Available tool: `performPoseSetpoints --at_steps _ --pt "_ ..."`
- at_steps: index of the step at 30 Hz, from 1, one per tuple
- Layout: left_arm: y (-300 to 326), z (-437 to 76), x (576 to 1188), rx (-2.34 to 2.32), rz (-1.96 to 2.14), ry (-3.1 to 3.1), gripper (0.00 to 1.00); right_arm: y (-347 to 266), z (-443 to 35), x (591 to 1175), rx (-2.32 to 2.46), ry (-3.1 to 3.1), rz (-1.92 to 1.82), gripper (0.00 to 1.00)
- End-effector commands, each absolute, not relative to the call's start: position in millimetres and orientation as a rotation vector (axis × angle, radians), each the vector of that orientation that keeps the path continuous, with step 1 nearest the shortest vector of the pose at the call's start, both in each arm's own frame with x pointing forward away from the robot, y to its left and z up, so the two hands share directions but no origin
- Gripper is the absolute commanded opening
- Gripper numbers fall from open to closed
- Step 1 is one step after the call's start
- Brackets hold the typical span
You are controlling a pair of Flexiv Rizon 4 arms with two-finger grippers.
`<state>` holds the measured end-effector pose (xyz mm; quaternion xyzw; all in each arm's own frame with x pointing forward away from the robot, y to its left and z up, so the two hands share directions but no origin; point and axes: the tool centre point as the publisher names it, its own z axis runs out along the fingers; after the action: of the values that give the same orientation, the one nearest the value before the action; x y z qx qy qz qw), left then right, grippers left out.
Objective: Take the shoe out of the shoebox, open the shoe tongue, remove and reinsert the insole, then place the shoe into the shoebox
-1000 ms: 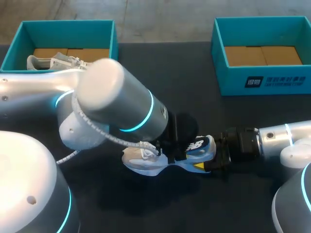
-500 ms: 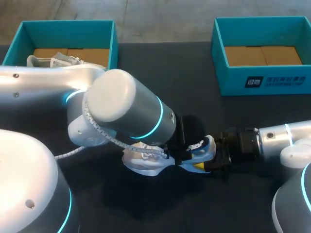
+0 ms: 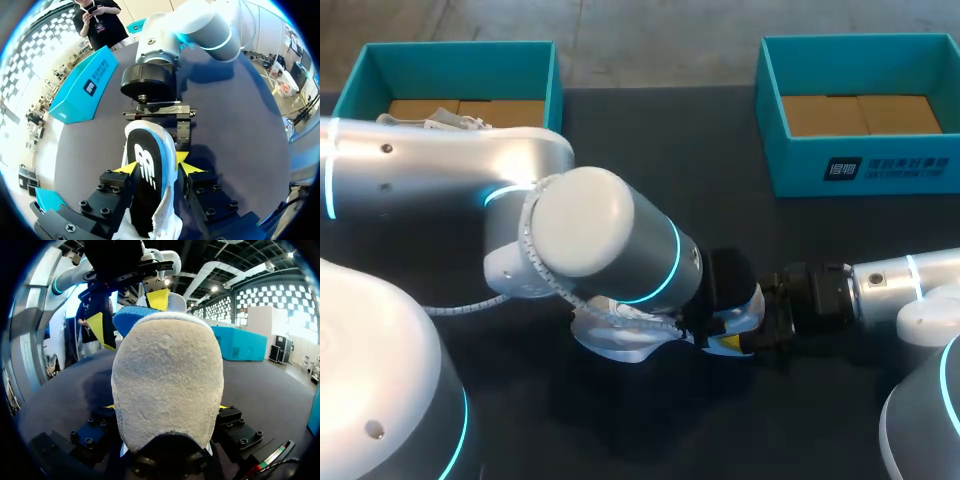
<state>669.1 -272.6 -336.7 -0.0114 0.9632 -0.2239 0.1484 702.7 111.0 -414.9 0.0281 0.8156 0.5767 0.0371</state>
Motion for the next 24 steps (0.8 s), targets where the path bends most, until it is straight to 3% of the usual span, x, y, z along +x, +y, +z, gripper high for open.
performPoseSetpoints --at_steps 1,9,11,12,13,24 --pt "-278.8 -340.2 674.7 -0.051 -0.631 2.768 0.48 112.2 -414.6 701.5 0.088 2.507 1.765 0.0" --pt "-278.8 -340.1 679.8 -0.072 -0.635 2.768 0.33 112.2 -414.6 701.5 0.088 2.507 1.765 0.0" --pt "-278.4 -340.0 680.3 -0.076 -0.639 2.769 0.19 112.2 -414.6 701.5 0.088 2.507 1.765 0.0" --pt "-278.0 -340.0 680.3 -0.077 -0.641 2.77 0.02 112.2 -414.6 701.5 0.088 2.507 1.765 0.0" --pt "-277.7 -340.1 680.3 -0.078 -0.642 2.77 0.0 112.2 -414.6 701.5 0.088 2.507 1.765 0.0" --pt "-275.0 -335.1 679.3 -0.075 -0.664 2.78 0.0 112.2 -414.6 701.5 0.088 2.507 1.765 0.0"
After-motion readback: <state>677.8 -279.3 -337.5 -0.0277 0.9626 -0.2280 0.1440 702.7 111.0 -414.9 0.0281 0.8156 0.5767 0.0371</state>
